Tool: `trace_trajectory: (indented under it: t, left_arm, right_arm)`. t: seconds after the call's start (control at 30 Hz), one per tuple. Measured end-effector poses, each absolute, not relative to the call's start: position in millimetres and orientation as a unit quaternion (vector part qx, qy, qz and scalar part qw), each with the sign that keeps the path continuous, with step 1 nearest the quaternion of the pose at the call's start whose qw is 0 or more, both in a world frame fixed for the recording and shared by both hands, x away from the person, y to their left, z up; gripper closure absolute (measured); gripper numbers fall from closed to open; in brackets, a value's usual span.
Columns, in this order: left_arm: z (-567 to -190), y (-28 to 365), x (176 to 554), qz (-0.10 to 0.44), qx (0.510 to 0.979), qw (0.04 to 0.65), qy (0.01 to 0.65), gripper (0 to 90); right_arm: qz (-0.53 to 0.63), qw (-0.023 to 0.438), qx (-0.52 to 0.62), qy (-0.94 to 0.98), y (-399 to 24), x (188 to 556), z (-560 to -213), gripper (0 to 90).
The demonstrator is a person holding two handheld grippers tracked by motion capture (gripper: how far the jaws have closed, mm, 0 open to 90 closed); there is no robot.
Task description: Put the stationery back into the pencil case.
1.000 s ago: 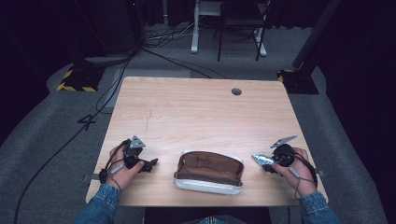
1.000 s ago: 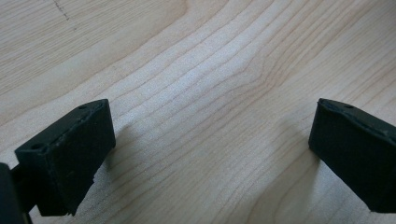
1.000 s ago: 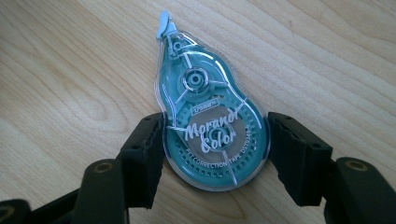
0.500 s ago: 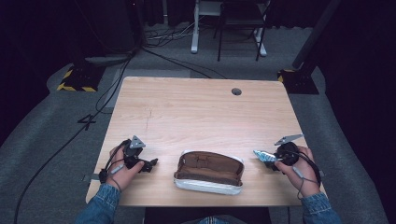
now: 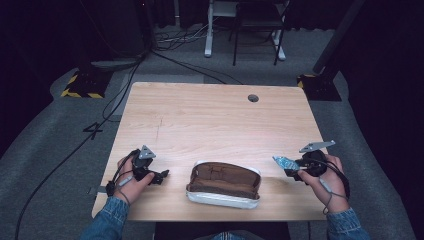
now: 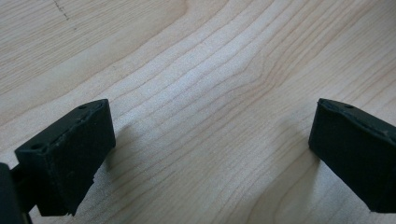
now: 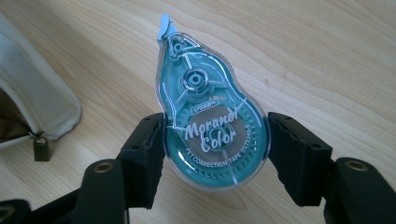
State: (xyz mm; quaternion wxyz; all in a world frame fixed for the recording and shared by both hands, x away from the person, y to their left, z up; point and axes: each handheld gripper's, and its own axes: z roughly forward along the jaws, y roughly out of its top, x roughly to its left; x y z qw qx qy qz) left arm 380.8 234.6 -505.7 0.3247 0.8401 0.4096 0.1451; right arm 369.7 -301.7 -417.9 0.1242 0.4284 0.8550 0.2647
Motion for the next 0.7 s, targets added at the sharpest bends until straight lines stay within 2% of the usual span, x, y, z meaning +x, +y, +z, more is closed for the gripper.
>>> trace_trajectory:
  t: [0.7]
  left_arm:
    - [-506,236,379,0.152,0.840,0.323,0.409,0.9]
  right_arm:
    - [0.305,0.128,0.377,0.865,-270,350,-380,39.4]
